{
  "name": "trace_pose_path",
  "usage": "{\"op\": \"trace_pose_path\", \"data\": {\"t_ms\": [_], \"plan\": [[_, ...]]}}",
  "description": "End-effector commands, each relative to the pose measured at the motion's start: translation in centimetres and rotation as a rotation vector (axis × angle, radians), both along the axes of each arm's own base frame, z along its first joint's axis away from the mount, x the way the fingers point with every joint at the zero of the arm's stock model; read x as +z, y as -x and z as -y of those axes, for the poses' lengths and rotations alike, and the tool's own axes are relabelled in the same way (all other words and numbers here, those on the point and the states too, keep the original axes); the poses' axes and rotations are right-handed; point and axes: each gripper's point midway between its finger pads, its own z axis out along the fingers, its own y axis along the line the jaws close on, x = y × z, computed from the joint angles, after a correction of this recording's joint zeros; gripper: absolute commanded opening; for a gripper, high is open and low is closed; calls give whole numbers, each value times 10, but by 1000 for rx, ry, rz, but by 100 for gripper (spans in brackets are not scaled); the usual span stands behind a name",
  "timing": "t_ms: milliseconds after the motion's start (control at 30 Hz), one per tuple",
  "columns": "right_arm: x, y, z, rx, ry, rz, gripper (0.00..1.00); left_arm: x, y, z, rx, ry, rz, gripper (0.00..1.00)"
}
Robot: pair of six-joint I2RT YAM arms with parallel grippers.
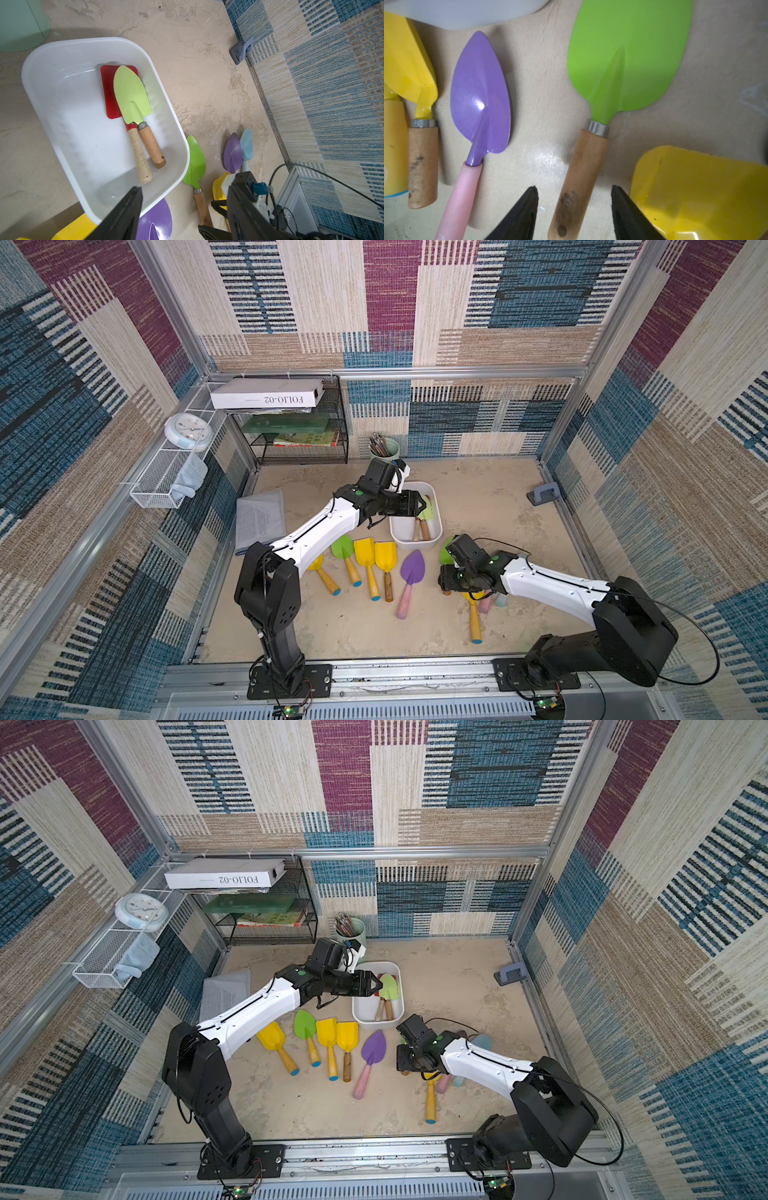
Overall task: Put the shovel into the storage box
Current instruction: Pick up the shovel from the center of the board.
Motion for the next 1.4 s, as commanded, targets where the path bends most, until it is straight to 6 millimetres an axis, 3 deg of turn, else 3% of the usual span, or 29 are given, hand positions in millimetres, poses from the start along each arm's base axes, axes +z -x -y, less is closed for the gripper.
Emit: {"op": "trace_pose_path", "data": {"t_ms": [0, 433, 900, 1000, 1367], "plan": [[-2, -5, -4, -16, -2, 11, 56, 0, -1, 2, -15, 0, 14, 68], [-8, -7, -3, -14, 38, -1, 27, 0, 1, 4, -25, 16, 6, 68], [7, -3, 30, -82, 149, 37, 8, -1, 6, 15, -55, 78, -25, 68], [18, -6, 36, -92, 168, 71, 0, -8, 8, 15, -55, 68, -44, 68], [91, -38, 9, 100, 129, 281, 0, -23, 8, 35, -82, 150, -109, 68]]}}
